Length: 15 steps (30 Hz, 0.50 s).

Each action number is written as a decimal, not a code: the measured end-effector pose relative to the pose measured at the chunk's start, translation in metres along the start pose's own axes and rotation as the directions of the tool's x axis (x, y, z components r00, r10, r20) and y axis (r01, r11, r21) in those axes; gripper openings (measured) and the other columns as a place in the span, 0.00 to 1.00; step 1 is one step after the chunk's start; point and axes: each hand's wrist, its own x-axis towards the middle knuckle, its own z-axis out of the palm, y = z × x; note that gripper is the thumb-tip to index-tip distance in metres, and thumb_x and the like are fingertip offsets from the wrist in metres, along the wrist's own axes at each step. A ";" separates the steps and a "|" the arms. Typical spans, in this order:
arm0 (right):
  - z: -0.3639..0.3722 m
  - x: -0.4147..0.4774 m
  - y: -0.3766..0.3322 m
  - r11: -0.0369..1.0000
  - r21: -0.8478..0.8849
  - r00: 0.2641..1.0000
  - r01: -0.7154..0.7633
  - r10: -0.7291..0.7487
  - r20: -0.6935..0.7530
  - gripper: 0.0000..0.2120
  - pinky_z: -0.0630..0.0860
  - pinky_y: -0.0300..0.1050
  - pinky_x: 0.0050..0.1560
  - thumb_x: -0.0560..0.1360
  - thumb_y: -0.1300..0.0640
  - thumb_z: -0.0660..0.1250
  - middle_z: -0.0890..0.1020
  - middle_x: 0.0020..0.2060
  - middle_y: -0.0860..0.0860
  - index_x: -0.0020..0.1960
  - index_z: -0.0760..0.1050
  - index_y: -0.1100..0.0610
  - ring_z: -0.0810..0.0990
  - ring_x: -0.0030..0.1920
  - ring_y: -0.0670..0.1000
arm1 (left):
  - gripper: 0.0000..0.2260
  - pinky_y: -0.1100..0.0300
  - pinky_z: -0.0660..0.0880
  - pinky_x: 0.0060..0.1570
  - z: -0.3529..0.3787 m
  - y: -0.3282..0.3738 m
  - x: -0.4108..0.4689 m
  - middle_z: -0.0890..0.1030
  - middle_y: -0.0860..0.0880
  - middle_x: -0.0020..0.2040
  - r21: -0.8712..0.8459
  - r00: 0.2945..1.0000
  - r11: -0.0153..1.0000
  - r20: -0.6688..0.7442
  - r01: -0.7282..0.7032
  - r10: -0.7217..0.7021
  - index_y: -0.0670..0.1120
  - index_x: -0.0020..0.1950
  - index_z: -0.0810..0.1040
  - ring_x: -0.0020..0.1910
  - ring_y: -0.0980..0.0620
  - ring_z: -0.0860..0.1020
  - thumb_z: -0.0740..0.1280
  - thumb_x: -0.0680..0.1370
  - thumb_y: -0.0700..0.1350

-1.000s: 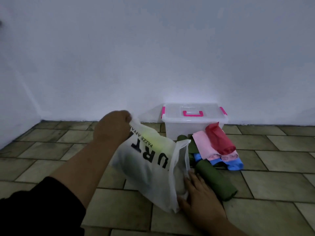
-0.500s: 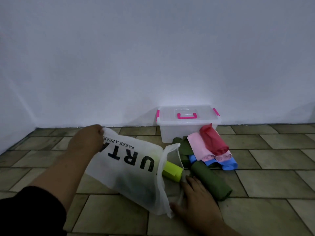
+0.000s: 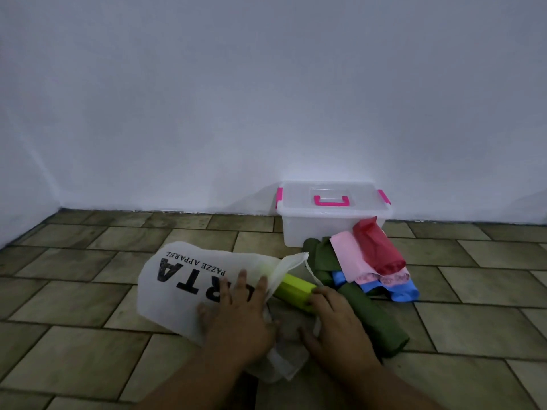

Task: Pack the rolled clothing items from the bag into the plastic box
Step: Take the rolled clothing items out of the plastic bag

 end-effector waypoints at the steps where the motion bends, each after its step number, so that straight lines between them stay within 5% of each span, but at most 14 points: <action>1: -0.001 0.010 -0.003 0.999 -0.020 0.999 0.035 -0.034 0.014 0.25 0.63 0.38 0.65 0.69 0.44 0.66 0.69 0.67 0.47 0.65 0.69 0.48 0.67 0.66 0.48 | 0.38 0.29 0.43 0.66 0.003 -0.008 0.000 0.33 0.52 0.77 -0.029 0.999 0.999 0.035 0.015 -0.014 0.64 0.72 0.32 0.75 0.41 0.34 0.53 0.71 0.69; 6: 0.009 0.050 -0.009 0.994 -0.107 0.978 -0.032 0.053 0.203 0.27 0.70 0.47 0.62 0.73 0.53 0.64 0.69 0.67 0.49 0.70 0.61 0.45 0.67 0.65 0.52 | 0.31 0.31 0.42 0.67 0.018 -0.024 -0.009 0.36 0.54 0.77 -0.164 0.997 0.985 0.064 0.057 -0.047 0.66 0.72 0.35 0.75 0.46 0.33 0.49 0.75 0.68; 10: 0.009 0.059 -0.009 0.999 0.013 0.975 -0.049 0.045 0.219 0.23 0.72 0.44 0.52 0.71 0.50 0.66 0.75 0.58 0.48 0.65 0.67 0.43 0.74 0.56 0.50 | 0.31 0.31 0.41 0.67 0.021 -0.028 -0.012 0.35 0.56 0.77 -0.222 0.995 0.971 0.051 0.094 -0.085 0.67 0.72 0.36 0.75 0.47 0.32 0.50 0.75 0.68; 15: -0.023 0.055 -0.001 0.946 0.318 0.998 -0.064 0.058 0.027 0.19 0.69 0.35 0.45 0.63 0.57 0.75 0.76 0.48 0.44 0.50 0.78 0.42 0.74 0.48 0.43 | 0.32 0.31 0.42 0.67 0.020 -0.030 0.008 0.35 0.55 0.77 -0.241 0.986 0.957 0.018 0.164 -0.165 0.63 0.74 0.37 0.75 0.46 0.33 0.51 0.76 0.66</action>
